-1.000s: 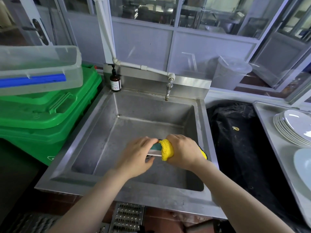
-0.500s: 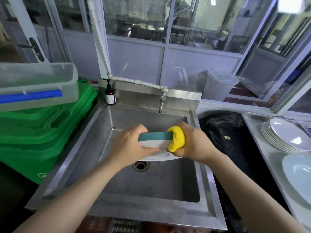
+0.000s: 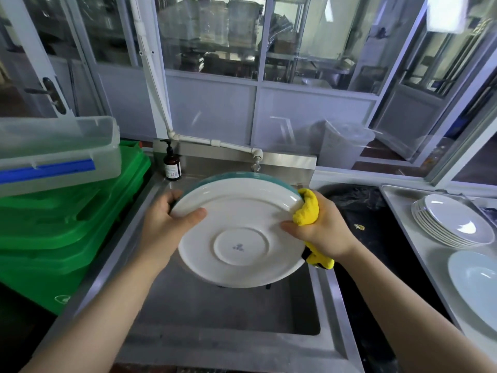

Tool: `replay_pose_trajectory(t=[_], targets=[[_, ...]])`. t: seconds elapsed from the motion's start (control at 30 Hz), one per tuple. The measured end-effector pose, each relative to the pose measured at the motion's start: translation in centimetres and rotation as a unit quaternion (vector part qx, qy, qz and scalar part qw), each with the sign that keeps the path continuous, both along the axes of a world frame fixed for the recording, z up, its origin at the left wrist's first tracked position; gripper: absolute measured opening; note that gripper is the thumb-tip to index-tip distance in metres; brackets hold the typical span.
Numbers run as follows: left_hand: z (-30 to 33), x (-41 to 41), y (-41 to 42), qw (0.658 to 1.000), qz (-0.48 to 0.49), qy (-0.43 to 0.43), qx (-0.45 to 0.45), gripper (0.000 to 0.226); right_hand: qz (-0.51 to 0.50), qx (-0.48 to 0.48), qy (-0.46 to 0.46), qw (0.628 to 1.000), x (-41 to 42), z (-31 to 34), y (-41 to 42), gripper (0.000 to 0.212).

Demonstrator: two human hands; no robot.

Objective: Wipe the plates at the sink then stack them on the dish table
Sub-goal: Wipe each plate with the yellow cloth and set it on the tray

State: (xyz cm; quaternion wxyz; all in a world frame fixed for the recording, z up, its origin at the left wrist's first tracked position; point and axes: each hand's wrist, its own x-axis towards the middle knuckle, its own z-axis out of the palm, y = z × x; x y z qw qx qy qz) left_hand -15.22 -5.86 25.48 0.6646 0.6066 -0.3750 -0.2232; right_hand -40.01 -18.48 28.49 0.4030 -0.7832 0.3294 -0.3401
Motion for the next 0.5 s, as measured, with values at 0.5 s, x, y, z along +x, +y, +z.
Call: replay_pose_trajectory(t=[0.5], targets=[[3.5, -4.9, -2.3, 0.753, -0.077, -0.652, 0.04, 0.044, -0.039, -0.236, 0.234, 0.942, 3.4, 0.0, 2.8, 0.042]])
